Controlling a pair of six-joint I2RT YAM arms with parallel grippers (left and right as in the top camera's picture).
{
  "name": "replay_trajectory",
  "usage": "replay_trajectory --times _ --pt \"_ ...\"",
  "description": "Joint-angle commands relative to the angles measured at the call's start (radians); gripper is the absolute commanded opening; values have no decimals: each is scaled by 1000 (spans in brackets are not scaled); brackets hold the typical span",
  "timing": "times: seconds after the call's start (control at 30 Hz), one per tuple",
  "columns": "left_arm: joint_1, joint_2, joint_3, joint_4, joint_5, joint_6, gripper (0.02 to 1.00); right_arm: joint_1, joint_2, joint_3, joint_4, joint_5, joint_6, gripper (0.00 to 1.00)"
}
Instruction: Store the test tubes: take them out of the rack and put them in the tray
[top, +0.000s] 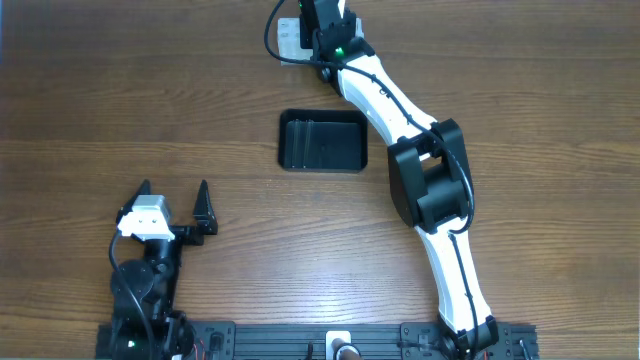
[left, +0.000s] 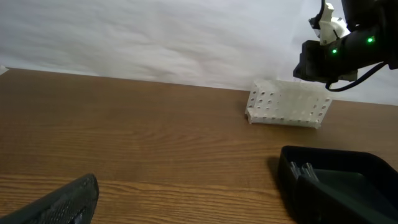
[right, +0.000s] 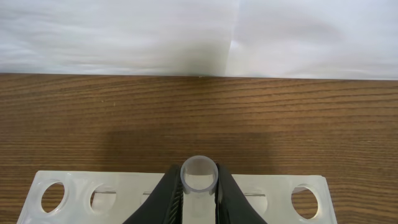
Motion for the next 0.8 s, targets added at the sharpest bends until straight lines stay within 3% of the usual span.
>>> replay_trajectory --times 0.03,0.27,0.5,0.67,0.8 --pt "5 -6 -5 1 13 14 998 13 -154 32 1 25 -33 128" --pt "5 -6 -5 1 13 14 1000 47 -391 32 -47 50 -41 121" --pt "5 -6 -5 1 13 14 1000 80 -481 31 -451 30 115 112" --pt "5 -6 -5 1 13 14 1000 86 -456 -36 -686 -98 196 95" --pt "5 -6 -5 1 13 14 1000 84 -442 -258 -607 -184 240 104"
